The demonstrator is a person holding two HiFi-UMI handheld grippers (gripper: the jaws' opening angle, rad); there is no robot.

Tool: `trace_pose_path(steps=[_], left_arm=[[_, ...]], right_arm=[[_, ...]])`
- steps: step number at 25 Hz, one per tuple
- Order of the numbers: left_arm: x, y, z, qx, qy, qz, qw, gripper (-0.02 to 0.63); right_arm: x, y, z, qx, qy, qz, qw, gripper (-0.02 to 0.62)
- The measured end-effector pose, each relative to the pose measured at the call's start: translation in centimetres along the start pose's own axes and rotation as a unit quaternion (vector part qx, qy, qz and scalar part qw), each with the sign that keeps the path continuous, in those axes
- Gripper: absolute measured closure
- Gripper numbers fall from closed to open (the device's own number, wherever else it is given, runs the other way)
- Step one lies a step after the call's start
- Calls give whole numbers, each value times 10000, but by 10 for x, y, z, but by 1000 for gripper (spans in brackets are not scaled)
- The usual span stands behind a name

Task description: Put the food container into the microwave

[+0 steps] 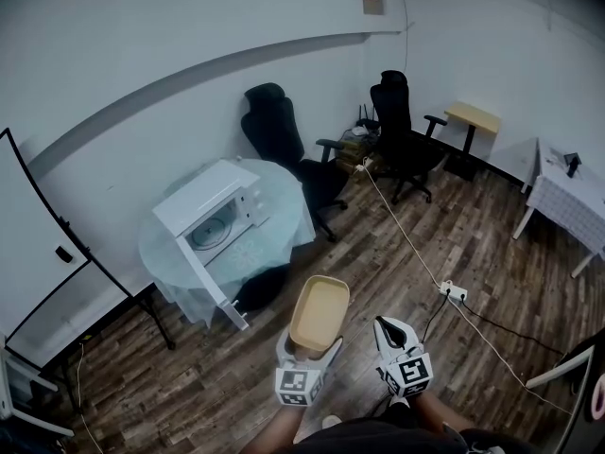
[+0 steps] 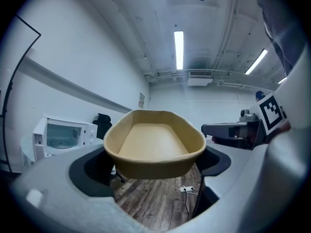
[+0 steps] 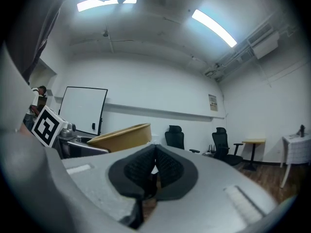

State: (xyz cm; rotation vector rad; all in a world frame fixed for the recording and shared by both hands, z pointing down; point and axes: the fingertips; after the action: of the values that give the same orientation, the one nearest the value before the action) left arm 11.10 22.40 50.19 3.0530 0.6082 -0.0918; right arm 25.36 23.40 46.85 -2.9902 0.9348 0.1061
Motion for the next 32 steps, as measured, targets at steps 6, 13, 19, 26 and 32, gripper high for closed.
trace_pose_path(steps=[6,13,19,26,32], left_arm=[[0,1,0,-20,-3,-3,10000,83],[-4,17,-8,-134,-47,92,9999,83],[-15,48,-6,-176,75,375,9991,83],[-36,103,-7,-315,32,858,9958,83],[-46,152,-3,-332,54,1205,9921,83]], right_arm=[[3,-2,1,-126,-13,-41,9999,595],[18,15,-5,-88,123,54,9999,595],[46,45,-16,-47,356,270,9990,595],[93,102,-17,47,415,679,9968,594],[137,151,-21,96,479,1059,9932,594]])
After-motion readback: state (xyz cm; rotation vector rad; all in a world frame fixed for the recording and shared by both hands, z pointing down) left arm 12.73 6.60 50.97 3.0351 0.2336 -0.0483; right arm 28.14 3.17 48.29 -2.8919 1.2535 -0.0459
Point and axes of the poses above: the fingertips, and each gripper's own axes: y forward along the fingers, x to its right, z out of its top, and after that the axes turned 6 degrees about z, right-handed
